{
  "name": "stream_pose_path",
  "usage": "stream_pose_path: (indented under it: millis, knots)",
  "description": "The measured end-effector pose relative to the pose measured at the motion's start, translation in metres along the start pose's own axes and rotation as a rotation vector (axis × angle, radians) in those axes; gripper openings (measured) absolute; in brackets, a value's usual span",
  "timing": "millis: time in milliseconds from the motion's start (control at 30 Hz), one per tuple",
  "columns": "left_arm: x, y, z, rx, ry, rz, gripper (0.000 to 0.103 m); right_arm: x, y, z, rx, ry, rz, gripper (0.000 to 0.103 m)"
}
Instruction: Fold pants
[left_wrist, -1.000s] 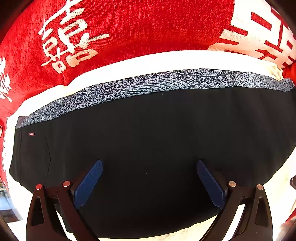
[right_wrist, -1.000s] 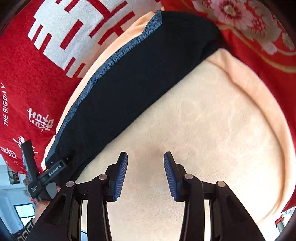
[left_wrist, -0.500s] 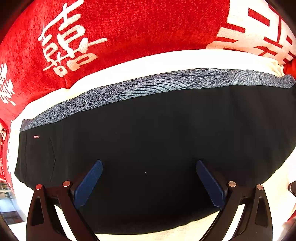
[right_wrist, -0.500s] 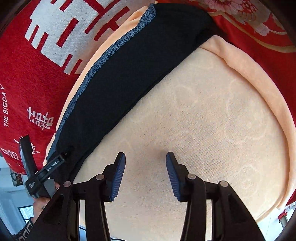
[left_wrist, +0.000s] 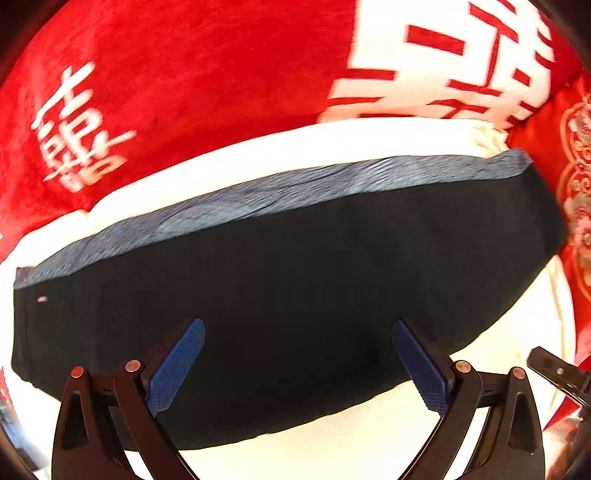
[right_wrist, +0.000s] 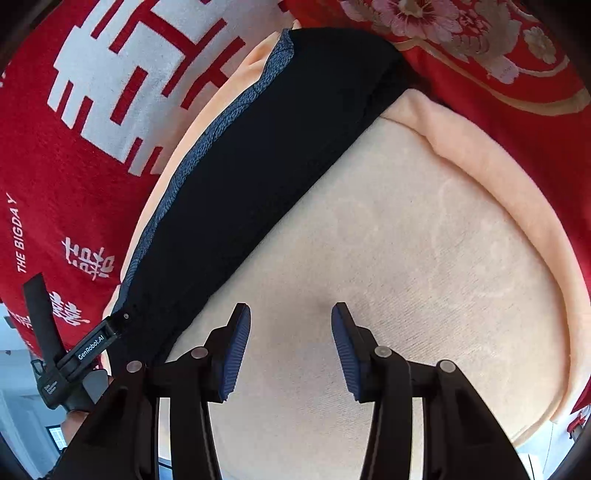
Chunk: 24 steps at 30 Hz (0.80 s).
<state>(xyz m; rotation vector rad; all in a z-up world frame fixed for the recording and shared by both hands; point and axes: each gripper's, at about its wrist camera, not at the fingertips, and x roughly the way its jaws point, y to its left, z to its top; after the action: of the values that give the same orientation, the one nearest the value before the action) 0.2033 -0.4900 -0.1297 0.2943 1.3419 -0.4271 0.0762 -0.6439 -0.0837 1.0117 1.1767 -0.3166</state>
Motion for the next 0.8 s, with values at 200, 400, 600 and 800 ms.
stream_pose_path:
  millis: [200, 400, 600, 800]
  knots:
    - [0.005, -0.041, 0.023, 0.012, -0.007, -0.053, 0.102, -0.01, -0.006, 0.026, 0.015, -0.068, -0.001, 0.05]
    - [0.013, -0.073, 0.053, 0.046, -0.037, -0.073, 0.102, -0.017, -0.013, 0.063, 0.045, -0.172, -0.064, 0.05]
    - [0.025, -0.123, 0.098, 0.09, -0.069, -0.125, 0.102, -0.014, -0.016, 0.087, 0.038, -0.226, -0.102, 0.05]
    - [0.052, -0.179, 0.138, 0.162, -0.094, -0.154, 0.102, -0.014, -0.014, 0.088, 0.012, -0.28, -0.098, 0.049]
